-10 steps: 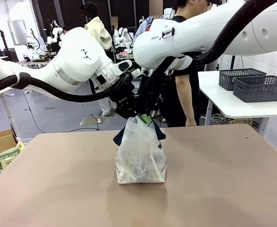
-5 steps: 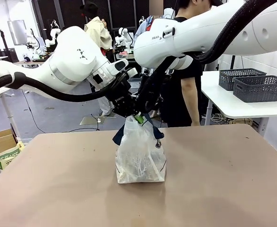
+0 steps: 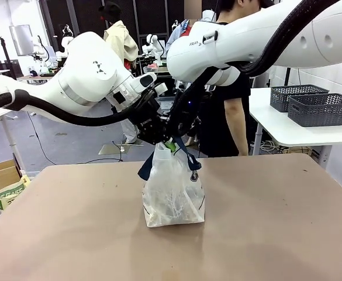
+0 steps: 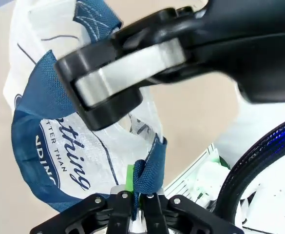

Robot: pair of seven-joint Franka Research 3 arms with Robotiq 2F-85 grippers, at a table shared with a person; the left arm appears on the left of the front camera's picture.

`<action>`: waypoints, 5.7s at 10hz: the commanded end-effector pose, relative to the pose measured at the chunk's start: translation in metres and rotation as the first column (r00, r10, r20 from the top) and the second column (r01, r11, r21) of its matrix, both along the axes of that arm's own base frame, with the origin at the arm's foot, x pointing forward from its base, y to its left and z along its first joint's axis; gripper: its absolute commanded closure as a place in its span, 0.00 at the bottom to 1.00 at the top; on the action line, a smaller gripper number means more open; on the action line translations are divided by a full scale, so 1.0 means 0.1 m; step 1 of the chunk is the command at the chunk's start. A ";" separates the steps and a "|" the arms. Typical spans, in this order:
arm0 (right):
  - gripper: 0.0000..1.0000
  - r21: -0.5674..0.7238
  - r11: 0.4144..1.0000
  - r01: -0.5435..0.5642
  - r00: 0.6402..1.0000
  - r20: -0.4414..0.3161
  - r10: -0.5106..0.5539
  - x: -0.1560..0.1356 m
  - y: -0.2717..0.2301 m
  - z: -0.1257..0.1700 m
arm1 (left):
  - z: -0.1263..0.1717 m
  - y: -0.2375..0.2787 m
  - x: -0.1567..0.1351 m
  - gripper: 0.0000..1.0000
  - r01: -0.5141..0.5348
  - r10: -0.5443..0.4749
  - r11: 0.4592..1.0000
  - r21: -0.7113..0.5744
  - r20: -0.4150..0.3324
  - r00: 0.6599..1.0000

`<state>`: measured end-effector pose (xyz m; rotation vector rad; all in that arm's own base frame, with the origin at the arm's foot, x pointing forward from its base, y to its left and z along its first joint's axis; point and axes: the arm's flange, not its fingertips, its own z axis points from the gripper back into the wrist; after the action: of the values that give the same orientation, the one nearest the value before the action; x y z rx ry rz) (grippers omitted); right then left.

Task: Transfer purchased items from the store into the shopping bag.
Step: Move the Reusable shopping bag to the right side of the table.

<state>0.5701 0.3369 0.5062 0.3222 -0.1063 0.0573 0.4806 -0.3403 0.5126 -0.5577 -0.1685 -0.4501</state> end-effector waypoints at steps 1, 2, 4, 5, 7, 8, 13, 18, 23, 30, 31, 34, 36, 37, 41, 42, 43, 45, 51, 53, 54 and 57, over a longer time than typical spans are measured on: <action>0.41 0.070 0.998 -0.009 1.000 0.029 0.007 0.03 -0.18 0.01 | 0.01 0.00 0.00 1.00 0.004 -0.004 1.000 0.001 -0.007 1.000; 0.21 0.083 0.996 0.011 0.999 0.034 -0.014 0.05 -0.26 0.04 | 0.01 0.00 0.00 1.00 0.004 -0.004 1.000 0.001 -0.007 1.000; 0.00 0.109 0.993 0.037 0.998 0.039 -0.042 0.10 -0.44 0.09 | 0.01 0.00 0.00 1.00 0.004 -0.004 1.000 0.001 -0.007 1.000; 0.00 0.137 0.989 0.057 0.997 0.048 -0.064 0.12 -0.55 0.15 | 0.01 0.00 0.00 1.00 0.004 -0.004 1.000 0.001 -0.007 1.000; 0.00 0.195 0.977 0.082 0.994 0.049 -0.093 0.21 -0.82 0.28 | 0.01 0.00 0.00 1.00 0.004 -0.004 1.000 0.001 -0.007 1.000; 0.00 0.212 0.973 0.089 0.992 0.063 -0.105 0.25 -0.98 0.38 | 0.01 0.00 0.00 1.00 0.004 -0.004 1.000 0.001 -0.007 1.000; 0.00 0.268 0.792 -0.549 0.829 0.300 0.473 0.07 -1.71 0.67 | 0.01 0.00 0.00 1.00 0.004 -0.004 1.000 0.001 -0.007 1.000; 0.00 0.046 0.651 -0.758 0.540 0.604 0.586 -0.59 -1.98 0.67 | 0.01 0.00 0.00 1.00 0.004 -0.004 1.000 0.001 -0.007 1.000; 0.00 0.007 0.658 -0.753 0.536 0.586 0.607 -0.64 -2.05 0.68 | 0.01 0.00 0.00 1.00 0.004 -0.004 1.000 0.001 -0.007 1.000; 0.00 0.007 0.658 -0.753 0.536 0.586 0.607 -0.64 -2.05 0.68 | 0.23 -0.11 0.09 1.00 0.022 -0.025 0.996 0.087 0.030 0.999; 0.00 0.007 0.658 -0.753 0.536 0.586 0.607 -0.64 -2.05 0.68 | 0.38 -0.15 0.15 1.00 0.026 -0.035 0.990 0.141 0.066 0.997; 0.00 0.007 0.658 -0.753 0.536 0.586 0.607 -0.64 -2.05 0.68 | 0.70 -0.07 0.32 1.00 0.048 -0.086 0.964 0.261 0.137 0.987; 0.00 0.007 0.658 -0.753 0.536 0.586 0.607 -0.64 -2.05 0.68 | 0.96 0.09 0.42 1.00 0.072 -0.127 0.949 0.307 0.163 0.978; 0.00 0.007 0.658 -0.753 0.536 0.586 0.607 -0.64 -2.05 0.68 | 1.07 0.23 0.46 1.00 0.068 -0.133 0.938 0.339 0.173 0.976; 0.00 0.007 0.658 -0.753 0.536 0.586 0.607 -0.64 -2.05 0.68 | 1.33 0.98 0.53 1.00 0.066 -0.173 0.875 0.480 0.183 0.968; 0.00 0.007 0.658 -0.753 0.536 0.586 0.607 -0.64 -2.05 0.68 | 1.35 1.19 0.53 1.00 0.047 -0.172 0.859 0.510 0.200 0.965; 0.00 0.007 0.658 -0.753 0.536 0.586 0.607 -0.64 -2.05 0.68 | 1.34 1.47 0.51 1.00 0.050 -0.174 0.852 0.520 0.193 0.966; 0.00 0.007 0.658 -0.753 0.536 0.586 0.607 -0.64 -2.05 0.68 | 1.30 1.94 0.48 1.00 -0.032 -0.157 0.829 0.559 0.287 0.945; 0.00 0.007 0.658 -0.753 0.536 0.586 0.607 -0.64 -2.05 0.68 | 1.29 2.18 0.60 1.00 -0.022 -0.153 0.822 0.568 0.259 0.954; 0.00 0.007 0.658 -0.753 0.536 0.586 0.607 -0.64 -2.05 0.68 | 1.29 2.18 0.60 1.00 -0.022 -0.153 0.822 0.568 0.259 0.954; 0.00 0.007 0.658 -0.753 0.536 0.586 0.607 -0.64 -2.05 0.68 | 1.14 2.21 0.58 1.00 0.001 -0.167 0.818 0.576 0.236 0.957; 0.00 0.007 0.658 -0.753 0.536 0.586 0.607 -0.64 -2.05 0.68 | 1.07 2.43 0.61 1.00 -0.030 -0.138 0.838 0.545 0.265 0.954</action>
<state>0.5055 0.1308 0.5730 0.5965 -0.5684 0.9557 0.5434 -0.1092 0.6147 0.0803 -0.2535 -0.6211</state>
